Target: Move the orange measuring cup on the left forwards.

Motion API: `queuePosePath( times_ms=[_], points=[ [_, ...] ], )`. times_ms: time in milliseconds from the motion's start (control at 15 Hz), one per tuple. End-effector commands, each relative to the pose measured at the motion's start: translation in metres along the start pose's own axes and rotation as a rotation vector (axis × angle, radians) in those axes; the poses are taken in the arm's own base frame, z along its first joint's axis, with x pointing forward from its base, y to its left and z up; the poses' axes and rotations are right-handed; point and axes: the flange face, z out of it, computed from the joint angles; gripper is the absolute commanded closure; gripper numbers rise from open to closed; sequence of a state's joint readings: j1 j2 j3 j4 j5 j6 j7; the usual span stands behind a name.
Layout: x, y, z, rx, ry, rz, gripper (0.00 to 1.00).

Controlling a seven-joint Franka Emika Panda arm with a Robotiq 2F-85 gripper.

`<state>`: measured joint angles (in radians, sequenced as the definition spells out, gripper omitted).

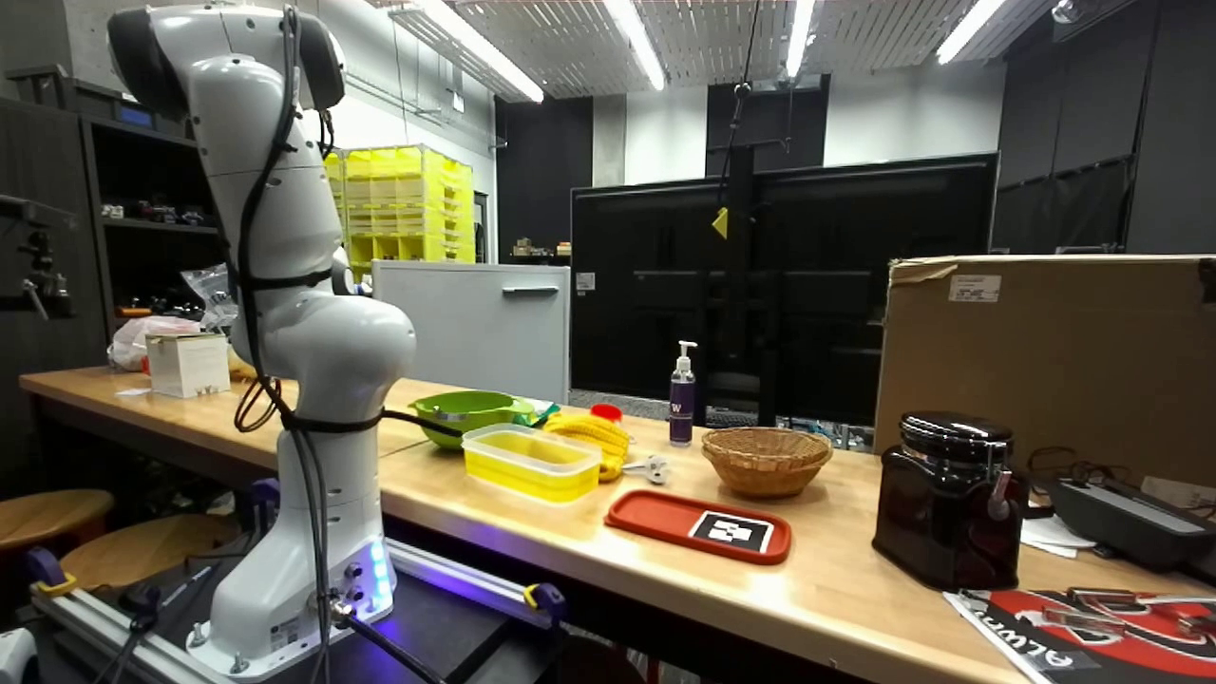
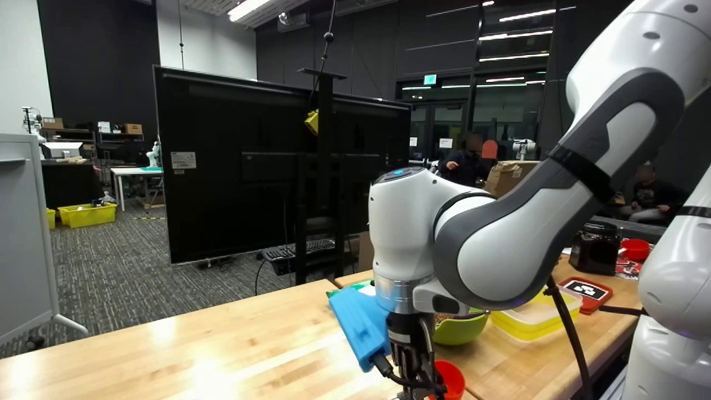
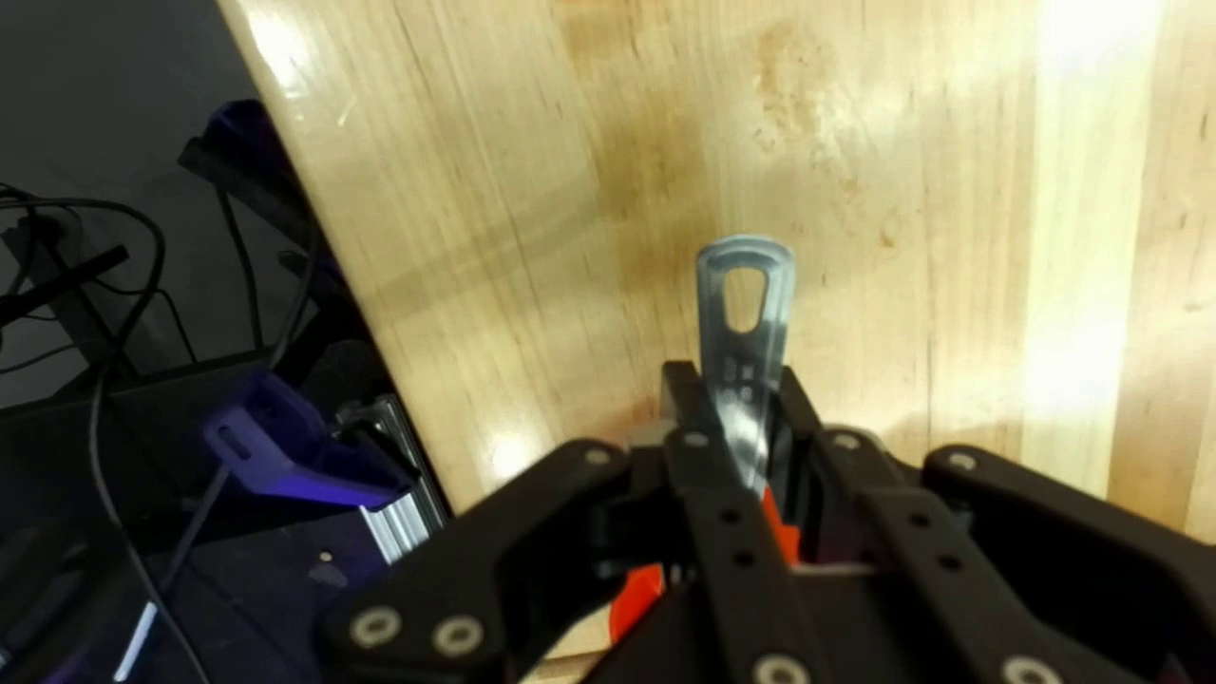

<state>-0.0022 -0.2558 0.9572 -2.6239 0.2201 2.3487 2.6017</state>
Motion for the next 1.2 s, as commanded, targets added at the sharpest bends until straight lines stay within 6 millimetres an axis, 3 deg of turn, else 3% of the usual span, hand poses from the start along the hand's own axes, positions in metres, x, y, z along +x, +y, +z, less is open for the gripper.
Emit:
queuePosePath(
  times_ms=[0,467,533,1133],
  points=[
    [-0.0010,-0.0017,0.0053,0.031,-0.009,-0.015,0.96],
    [-0.0028,-0.0015,0.0069,0.028,-0.005,-0.014,0.96],
    [-0.0021,-0.0018,0.0038,0.019,-0.003,-0.008,0.83],
    [-0.0022,-0.0013,0.0042,0.019,-0.001,-0.009,0.83]
  ],
)
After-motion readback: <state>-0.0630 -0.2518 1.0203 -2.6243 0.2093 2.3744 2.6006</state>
